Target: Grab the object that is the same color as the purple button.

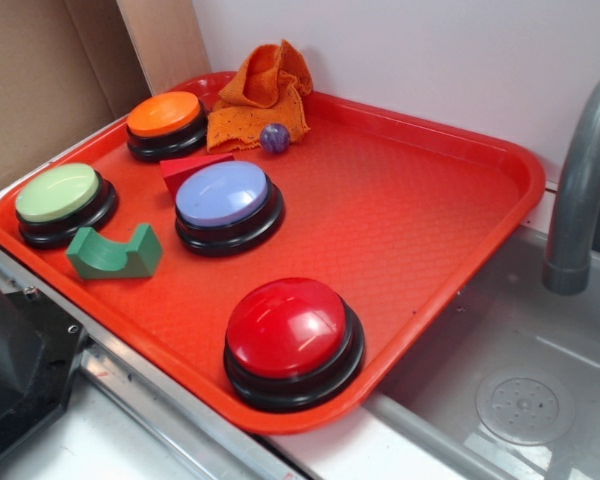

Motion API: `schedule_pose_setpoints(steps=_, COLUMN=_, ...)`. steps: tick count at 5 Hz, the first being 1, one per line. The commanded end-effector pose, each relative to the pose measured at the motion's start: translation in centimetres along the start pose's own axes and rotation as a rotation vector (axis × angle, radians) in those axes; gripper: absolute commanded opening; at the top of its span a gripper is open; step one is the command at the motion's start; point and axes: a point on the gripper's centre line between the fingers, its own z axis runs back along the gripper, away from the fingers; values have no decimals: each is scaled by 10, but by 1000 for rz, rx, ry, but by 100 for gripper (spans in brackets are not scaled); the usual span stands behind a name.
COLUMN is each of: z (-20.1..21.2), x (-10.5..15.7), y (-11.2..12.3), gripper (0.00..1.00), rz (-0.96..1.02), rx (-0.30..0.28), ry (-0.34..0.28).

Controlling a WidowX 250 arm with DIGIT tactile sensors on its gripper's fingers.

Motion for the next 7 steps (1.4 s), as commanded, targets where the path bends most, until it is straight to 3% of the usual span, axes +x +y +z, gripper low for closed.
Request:
schedule_pose_setpoints(steps=1, z=0, x=0, y=0, gripper=100, rz=0, rx=0, ry=0)
schedule_pose_setpoints(steps=3, z=-27, x=27, y=14, gripper=100, rz=146, rx=-27, ry=-20)
schedule_pose_setpoints(steps=5, z=-66, x=79, y=30, gripper=100, rz=309, rx=-14, ry=-59)
schedule_pose_setpoints(steps=7, z=-125, x=138, y=51, gripper=100, rz=541, rx=-43, ry=-120)
